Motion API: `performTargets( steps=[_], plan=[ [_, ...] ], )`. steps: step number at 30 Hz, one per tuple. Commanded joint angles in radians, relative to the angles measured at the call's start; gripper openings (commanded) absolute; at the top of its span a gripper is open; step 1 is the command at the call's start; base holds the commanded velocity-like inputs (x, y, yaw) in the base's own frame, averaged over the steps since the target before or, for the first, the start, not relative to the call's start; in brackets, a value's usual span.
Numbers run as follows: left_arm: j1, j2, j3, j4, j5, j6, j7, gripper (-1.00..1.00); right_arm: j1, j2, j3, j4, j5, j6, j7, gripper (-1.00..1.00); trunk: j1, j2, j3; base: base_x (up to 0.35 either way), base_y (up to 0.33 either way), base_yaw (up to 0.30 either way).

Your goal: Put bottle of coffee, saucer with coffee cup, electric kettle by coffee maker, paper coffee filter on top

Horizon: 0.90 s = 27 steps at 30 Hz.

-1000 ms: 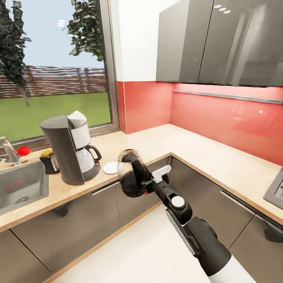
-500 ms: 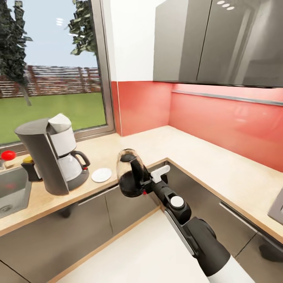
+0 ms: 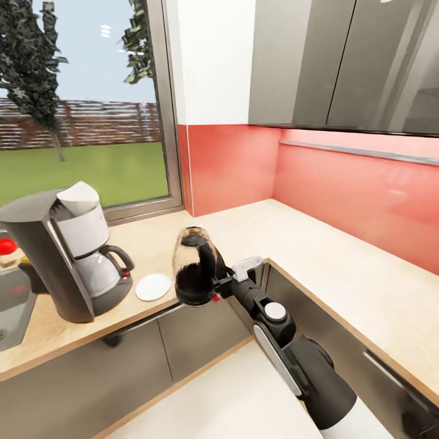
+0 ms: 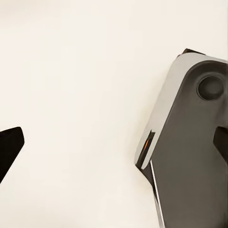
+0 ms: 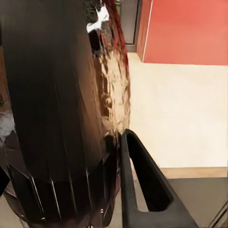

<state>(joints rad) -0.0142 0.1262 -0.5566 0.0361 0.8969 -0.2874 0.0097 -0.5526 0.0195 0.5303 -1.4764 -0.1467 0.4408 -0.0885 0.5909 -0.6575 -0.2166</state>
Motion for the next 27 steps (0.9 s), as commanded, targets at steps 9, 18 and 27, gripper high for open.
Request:
performTargets(
  steps=[9, 18, 27],
  plan=[
    [-0.001, -0.002, -0.007, 0.004, 0.004, -0.004, 0.001, 1.00, -0.001, 0.053, -0.001, -0.002, -0.006, 0.008, -0.010, -1.00, 0.001, -0.001, -0.001, 0.301, -0.032, 0.000],
    [0.000, -0.002, -0.008, 0.004, 0.004, -0.004, 0.001, 1.00, -0.001, 0.056, 0.000, -0.003, -0.007, 0.007, -0.010, -1.00, 0.001, -0.001, -0.001, 0.043, 0.000, 0.000],
    [0.000, -0.002, -0.008, 0.004, 0.004, -0.005, 0.001, 1.00, -0.001, 0.057, 0.002, -0.002, -0.007, 0.007, -0.010, -1.00, 0.001, -0.001, 0.011, 0.000, 0.000, 0.000]
  ],
)
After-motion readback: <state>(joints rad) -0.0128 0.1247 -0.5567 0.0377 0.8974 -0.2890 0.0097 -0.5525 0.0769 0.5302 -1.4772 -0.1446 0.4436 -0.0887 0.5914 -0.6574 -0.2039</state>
